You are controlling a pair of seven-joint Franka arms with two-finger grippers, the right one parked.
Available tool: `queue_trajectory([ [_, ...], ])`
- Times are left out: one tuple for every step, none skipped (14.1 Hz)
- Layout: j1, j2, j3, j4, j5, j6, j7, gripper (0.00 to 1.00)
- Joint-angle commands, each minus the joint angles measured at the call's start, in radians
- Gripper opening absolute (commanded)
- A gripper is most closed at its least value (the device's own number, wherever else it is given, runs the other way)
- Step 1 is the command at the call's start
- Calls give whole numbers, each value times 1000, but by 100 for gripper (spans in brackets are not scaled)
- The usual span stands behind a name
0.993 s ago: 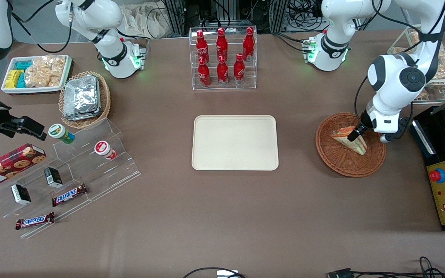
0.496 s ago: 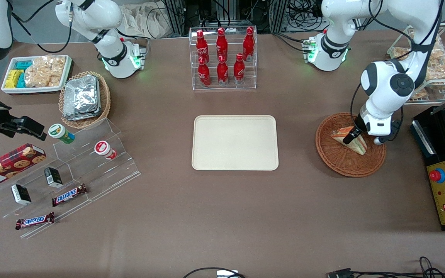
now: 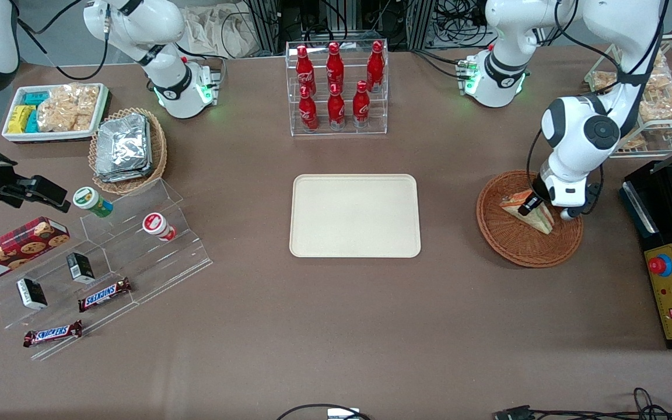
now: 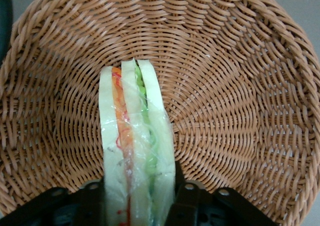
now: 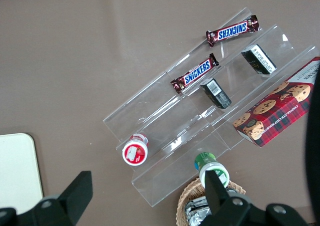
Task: Place sandwich from basket to tray
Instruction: 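Close the left gripper on the sandwich and lift it from the basket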
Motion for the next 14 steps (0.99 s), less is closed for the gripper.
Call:
queue_trajectory([
  [-6,-65,-1,-3,4,-55,23,24],
  [-4,-114,-1,6,6,-134,55,23],
  [-4,-165,-1,21,4,-203,87,22],
  [-4,-208,-1,35,6,-262,124,22],
  [-6,-237,-3,52,6,-311,167,22],
  [-6,-253,-10,74,6,-350,213,22],
  [-6,-265,-35,95,6,-383,263,21],
  [-6,-273,-61,123,6,-425,321,19],
  [-6,-280,-87,153,4,-472,380,18],
  [-6,-281,-114,179,4,-506,427,18],
  [-6,-281,-154,204,4,-528,475,18],
  [-6,-279,-185,227,4,-546,513,18],
  [-6,-271,-214,251,1,-564,538,18],
  [-6,-268,-245,267,1,-568,543,19],
])
